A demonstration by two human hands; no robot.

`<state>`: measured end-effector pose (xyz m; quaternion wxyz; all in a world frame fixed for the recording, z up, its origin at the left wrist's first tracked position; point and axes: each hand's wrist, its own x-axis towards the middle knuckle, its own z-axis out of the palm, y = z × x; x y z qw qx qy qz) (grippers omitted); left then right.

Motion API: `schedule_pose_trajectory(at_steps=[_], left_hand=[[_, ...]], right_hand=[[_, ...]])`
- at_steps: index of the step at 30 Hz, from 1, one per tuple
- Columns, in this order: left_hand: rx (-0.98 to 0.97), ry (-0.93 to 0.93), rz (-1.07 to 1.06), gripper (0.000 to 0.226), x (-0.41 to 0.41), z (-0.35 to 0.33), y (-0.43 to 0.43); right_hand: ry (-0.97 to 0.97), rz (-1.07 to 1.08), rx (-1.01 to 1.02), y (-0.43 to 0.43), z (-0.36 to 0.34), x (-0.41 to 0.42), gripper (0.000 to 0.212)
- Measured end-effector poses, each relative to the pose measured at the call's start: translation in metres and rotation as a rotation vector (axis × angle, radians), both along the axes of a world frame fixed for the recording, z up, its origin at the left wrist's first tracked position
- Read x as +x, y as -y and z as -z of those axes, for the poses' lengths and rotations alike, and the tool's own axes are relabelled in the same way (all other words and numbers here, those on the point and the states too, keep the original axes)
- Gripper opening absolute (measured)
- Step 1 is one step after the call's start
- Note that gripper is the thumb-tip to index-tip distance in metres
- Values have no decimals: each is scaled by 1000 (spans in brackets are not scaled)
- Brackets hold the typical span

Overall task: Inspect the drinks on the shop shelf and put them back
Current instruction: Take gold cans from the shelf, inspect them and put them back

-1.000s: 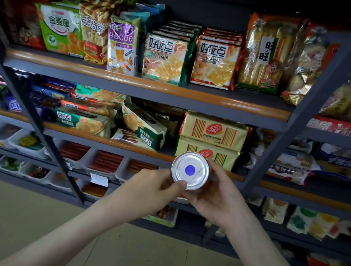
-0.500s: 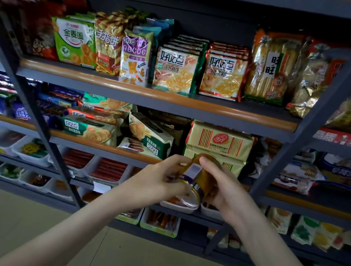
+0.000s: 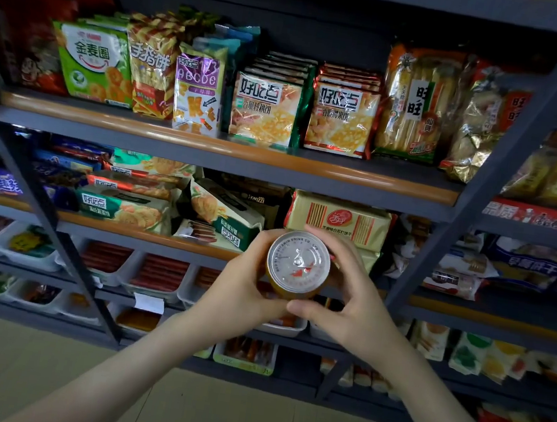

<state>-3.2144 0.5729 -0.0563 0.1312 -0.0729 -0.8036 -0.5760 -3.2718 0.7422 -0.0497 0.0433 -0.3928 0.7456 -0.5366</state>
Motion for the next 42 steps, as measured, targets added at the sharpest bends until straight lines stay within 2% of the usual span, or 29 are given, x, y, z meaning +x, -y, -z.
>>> schedule_pose_trajectory(at_steps=[2, 5, 7, 9, 12, 14, 18, 22, 25, 27, 30, 34, 37, 39, 40, 42], left_hand=[[51, 12, 17, 71, 1, -1, 0], [200, 145, -10, 71, 1, -2, -1], [461, 285, 34, 78, -2, -2, -1], [764, 395, 142, 87, -3, -1, -2], [1032, 474, 216, 64, -2, -6, -6], [1161, 504, 271, 52, -4, -7, -8], [1278, 551, 267, 52, -8, -4, -14], [1151, 613, 282, 52, -12, -1, -22], [1025, 632, 255, 60, -17, -2, -24], [993, 624, 243, 59, -22, -3, -25], [1012, 532, 166, 55, -34, -4, -26], [839, 380, 227, 60, -50, -14, -30], [642, 305, 226, 56, -62, -29, -32], [493, 262, 113, 40, -71, -47, -33], [381, 245, 48, 40, -76, -57, -32], [75, 223, -78, 55, -85, -80, -32]], right_hand=[[15, -32, 15, -2, 1, -2, 79], [102, -107, 48, -6, 4, -4, 87], [145, -113, 77, -7, 12, -2, 93], [125, -24, 105, -5, 16, 2, 90], [46, 94, 91, 2, 13, 8, 79], [10, 106, 96, 2, 11, 10, 79], [-45, 141, 129, 3, 10, 13, 87], [-109, 257, 114, 0, 9, 13, 79], [-75, 328, 87, -9, 8, 8, 73], [48, 351, -16, -15, 7, 5, 64], [337, 332, -227, -24, 0, -2, 50], [557, 262, -346, -36, -9, -18, 59], [629, 156, -312, -47, -18, -32, 59], [562, 120, -180, -55, -30, -43, 57], [455, 135, -90, -58, -38, -48, 58], [187, 173, 81, -59, -59, -59, 71]])
